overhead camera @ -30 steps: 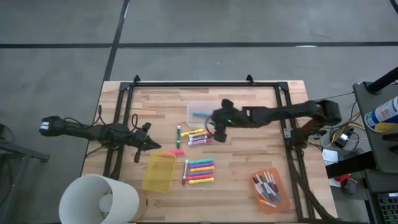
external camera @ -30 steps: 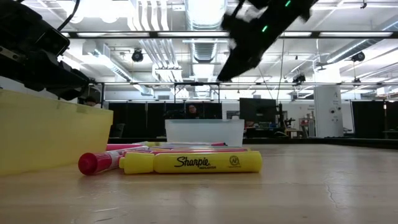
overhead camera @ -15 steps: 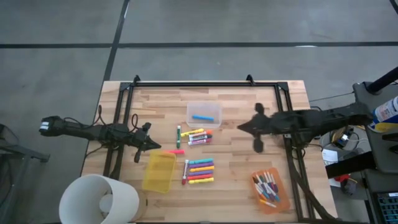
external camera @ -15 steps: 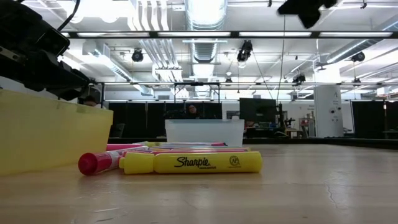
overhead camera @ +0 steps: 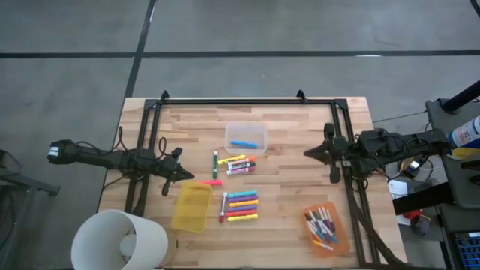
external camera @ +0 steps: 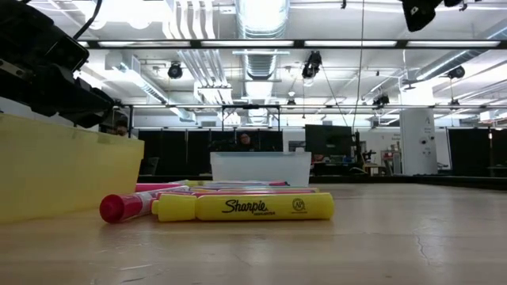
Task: Pick & Place Markers
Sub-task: Put the top large yellow highlighter pen into the transparent bin
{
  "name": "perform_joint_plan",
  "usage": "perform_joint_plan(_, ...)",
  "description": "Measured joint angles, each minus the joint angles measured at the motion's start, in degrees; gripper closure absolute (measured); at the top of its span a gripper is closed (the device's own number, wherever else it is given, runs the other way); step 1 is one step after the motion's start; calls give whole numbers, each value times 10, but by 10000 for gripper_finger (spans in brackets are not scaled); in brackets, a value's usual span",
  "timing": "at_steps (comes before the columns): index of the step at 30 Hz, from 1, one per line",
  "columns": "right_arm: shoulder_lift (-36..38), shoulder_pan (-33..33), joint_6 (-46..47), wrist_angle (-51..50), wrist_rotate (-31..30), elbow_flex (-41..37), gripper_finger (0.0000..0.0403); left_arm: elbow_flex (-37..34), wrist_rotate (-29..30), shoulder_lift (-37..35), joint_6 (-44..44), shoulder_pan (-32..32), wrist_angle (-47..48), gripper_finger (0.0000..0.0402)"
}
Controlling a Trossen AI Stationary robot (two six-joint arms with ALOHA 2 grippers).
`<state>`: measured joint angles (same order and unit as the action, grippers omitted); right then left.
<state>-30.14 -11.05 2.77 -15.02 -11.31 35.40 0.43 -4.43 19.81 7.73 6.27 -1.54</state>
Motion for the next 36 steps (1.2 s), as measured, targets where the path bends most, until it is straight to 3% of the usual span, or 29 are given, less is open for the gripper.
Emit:
perform_joint_plan(8,106,0,0,102,0,-142,394,0,0,0,-18,0,-3,401)
perform_joint_plan(15,198,0,19,115,-6,-225,394,0,5,0,133,0,-82,401)
perform_joint_plan(20,252,0,87,116,-6,-273,394,0,17,0,219,0,-162,401)
perform_joint_plan(27,267,0,101,114,-6,-326,394,0,85,3,235,1,-249,401)
perform_joint_plan(32,250,0,101,134,-5,-330,394,12,182,36,260,-7,-223,401)
perform_joint_plan(36,242,0,101,134,-6,-330,394,81,195,111,272,-16,-180,401)
